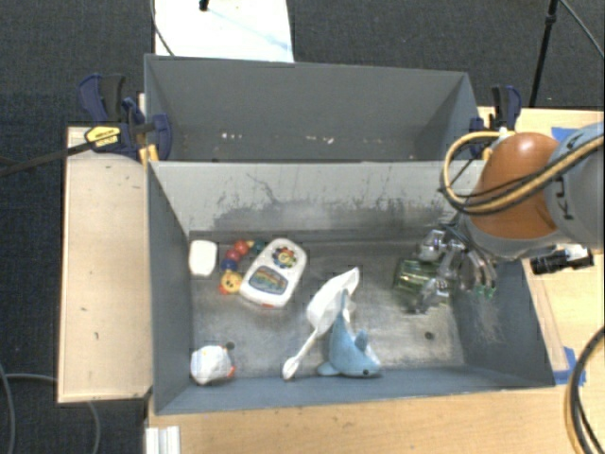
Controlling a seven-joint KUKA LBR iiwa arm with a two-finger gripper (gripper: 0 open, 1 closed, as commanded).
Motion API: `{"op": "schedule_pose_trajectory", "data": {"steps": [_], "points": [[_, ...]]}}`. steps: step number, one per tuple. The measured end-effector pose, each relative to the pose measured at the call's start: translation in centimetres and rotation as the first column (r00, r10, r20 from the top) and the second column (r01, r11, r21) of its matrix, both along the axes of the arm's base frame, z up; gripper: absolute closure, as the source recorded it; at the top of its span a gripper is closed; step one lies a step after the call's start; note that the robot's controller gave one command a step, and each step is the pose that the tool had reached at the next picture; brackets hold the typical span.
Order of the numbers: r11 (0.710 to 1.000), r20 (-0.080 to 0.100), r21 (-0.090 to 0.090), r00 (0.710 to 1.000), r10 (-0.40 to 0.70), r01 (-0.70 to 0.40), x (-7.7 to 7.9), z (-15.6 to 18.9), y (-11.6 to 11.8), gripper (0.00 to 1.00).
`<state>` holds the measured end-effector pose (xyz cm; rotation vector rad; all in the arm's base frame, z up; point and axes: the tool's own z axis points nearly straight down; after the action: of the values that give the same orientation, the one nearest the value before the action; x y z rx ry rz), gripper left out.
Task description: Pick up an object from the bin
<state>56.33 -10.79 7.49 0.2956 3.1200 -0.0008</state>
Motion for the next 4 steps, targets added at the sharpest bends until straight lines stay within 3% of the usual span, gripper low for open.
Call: {"op": "schedule_pose_trajectory", "data": {"steps": [4], "points": [[1.000,-0.010,0.002,1.000,0.003,-0.003,-0.2,3.1,0.1,1.00]]}}
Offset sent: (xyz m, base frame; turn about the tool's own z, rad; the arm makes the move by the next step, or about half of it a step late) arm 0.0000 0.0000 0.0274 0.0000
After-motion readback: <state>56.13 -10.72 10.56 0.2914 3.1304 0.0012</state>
